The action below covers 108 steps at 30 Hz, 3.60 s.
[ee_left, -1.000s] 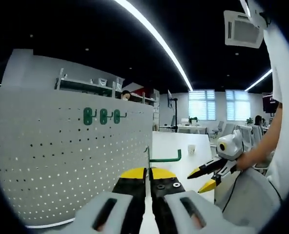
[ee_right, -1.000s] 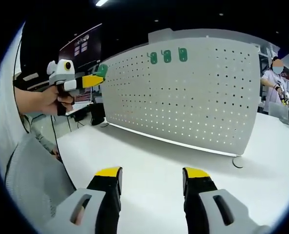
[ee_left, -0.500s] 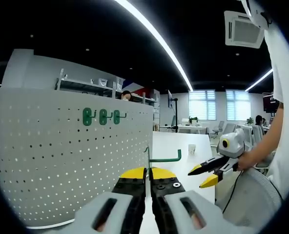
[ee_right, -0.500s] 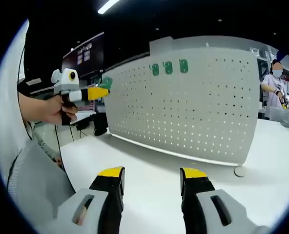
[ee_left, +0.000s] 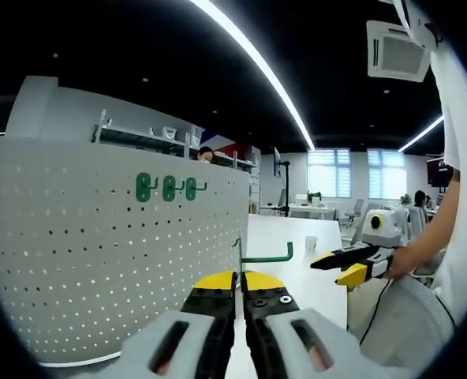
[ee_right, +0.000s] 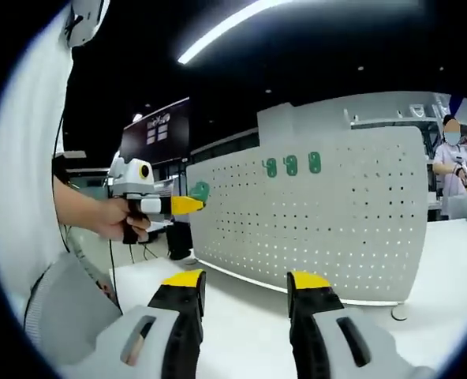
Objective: Insert the hook assembly into the mounting plate slot until the hook locks in place.
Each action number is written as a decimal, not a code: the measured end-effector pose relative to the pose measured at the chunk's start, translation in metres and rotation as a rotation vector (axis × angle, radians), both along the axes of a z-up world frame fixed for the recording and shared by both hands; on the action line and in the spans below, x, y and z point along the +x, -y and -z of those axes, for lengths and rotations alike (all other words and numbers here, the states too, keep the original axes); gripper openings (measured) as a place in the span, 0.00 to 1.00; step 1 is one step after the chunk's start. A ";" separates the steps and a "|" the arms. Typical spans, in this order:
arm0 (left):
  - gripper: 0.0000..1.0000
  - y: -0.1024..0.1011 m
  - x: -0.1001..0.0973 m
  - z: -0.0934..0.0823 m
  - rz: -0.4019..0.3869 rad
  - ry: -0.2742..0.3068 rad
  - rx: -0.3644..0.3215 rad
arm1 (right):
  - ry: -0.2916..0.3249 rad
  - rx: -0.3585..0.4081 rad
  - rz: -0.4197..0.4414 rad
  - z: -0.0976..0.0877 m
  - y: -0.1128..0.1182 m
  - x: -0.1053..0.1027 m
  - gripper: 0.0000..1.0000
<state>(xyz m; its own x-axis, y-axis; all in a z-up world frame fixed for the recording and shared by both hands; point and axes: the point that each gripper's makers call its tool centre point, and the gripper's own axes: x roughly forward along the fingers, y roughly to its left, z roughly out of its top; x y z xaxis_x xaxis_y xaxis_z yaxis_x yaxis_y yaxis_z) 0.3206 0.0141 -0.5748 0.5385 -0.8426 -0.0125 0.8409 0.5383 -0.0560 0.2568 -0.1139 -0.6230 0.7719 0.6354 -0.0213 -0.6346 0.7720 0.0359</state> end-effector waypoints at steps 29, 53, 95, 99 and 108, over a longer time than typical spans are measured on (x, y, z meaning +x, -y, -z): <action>0.02 0.009 -0.001 -0.003 -0.010 0.011 -0.005 | 0.043 0.148 -0.095 -0.052 -0.048 0.008 0.36; 0.02 0.027 0.001 -0.008 -0.056 0.038 -0.006 | 0.074 0.184 -0.120 -0.075 -0.072 0.026 0.28; 0.01 0.040 -0.011 -0.015 -0.072 0.061 -0.031 | 0.003 0.259 -0.063 -0.077 -0.089 0.046 0.04; 0.01 0.040 -0.012 -0.013 -0.072 0.060 -0.027 | 0.004 0.253 -0.051 -0.076 -0.089 0.046 0.03; 0.01 0.038 -0.013 -0.012 -0.075 0.047 -0.033 | 0.000 0.246 -0.038 -0.075 -0.090 0.046 0.01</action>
